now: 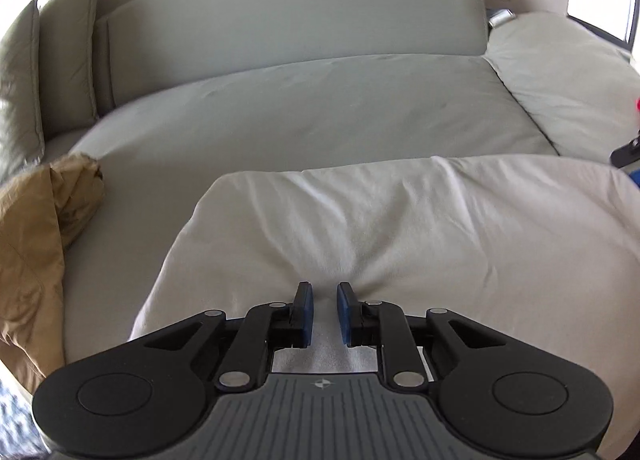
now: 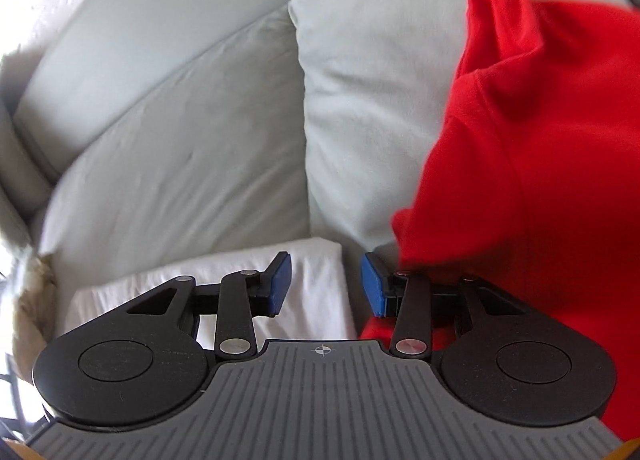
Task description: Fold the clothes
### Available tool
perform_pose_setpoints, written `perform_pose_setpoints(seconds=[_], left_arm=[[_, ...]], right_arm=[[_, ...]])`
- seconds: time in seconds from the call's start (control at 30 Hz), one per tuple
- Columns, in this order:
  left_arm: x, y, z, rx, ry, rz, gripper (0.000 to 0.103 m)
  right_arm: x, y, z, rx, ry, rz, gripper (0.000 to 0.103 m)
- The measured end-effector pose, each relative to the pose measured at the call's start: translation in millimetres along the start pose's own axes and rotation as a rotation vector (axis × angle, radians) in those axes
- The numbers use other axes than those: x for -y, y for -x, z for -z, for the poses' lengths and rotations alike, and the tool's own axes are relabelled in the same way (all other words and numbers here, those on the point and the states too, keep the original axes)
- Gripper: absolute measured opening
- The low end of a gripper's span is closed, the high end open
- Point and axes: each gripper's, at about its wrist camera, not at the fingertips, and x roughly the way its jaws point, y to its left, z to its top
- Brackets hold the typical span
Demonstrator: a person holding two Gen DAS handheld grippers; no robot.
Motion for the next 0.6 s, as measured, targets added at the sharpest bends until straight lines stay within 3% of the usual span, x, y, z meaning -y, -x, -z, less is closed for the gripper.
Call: perform_pose_setpoints(seconds=[0.07, 0.1, 0.17, 0.27, 0.4, 0.47, 0.53, 0.6], left_arm=[[-1.8, -1.3, -0.8, -0.004, 0.017, 0.01, 0.017], [-1.3, -1.0, -0.4, -0.002, 0.012, 0.01, 0.017], [-0.4, -0.1, 0.4, 0.002, 0.002, 0.01, 0.017], [-3.3, -4.7, 0.1, 0.004, 0.004, 0.017, 0.017], [-1.1, -3.6, 0.9, 0.007, -0.017, 0.007, 0.018], [1.1, -0.1, -0.1, 0.011, -0.028, -0.004, 0.018], [2.6, 11.9, -0.9, 0.014, -0.018, -0.018, 0.018], [7.2, 30.8, 2.6, 0.046, -0.011, 0.0, 0.019]], right_arm=[[-1.9, -6.5, 2.0, -0.007, -0.014, -0.011, 0.031], [-3.7, -8.6, 2.3, -0.001, 0.001, -0.008, 0.004], [-7.8, -12.7, 2.9, 0.013, 0.034, -0.001, 0.001], [-10.0, -14.4, 4.9, 0.125, 0.152, 0.139, 0.0], [-20.1, -12.1, 12.9, 0.162, 0.185, 0.214, 0.0], [-23.9, -1.6, 17.1, 0.168, 0.187, 0.236, 0.015], [-24.3, 21.4, 29.0, 0.163, 0.173, 0.187, 0.052], [-32.7, 44.4, 44.9, 0.175, 0.221, 0.144, 0.057]])
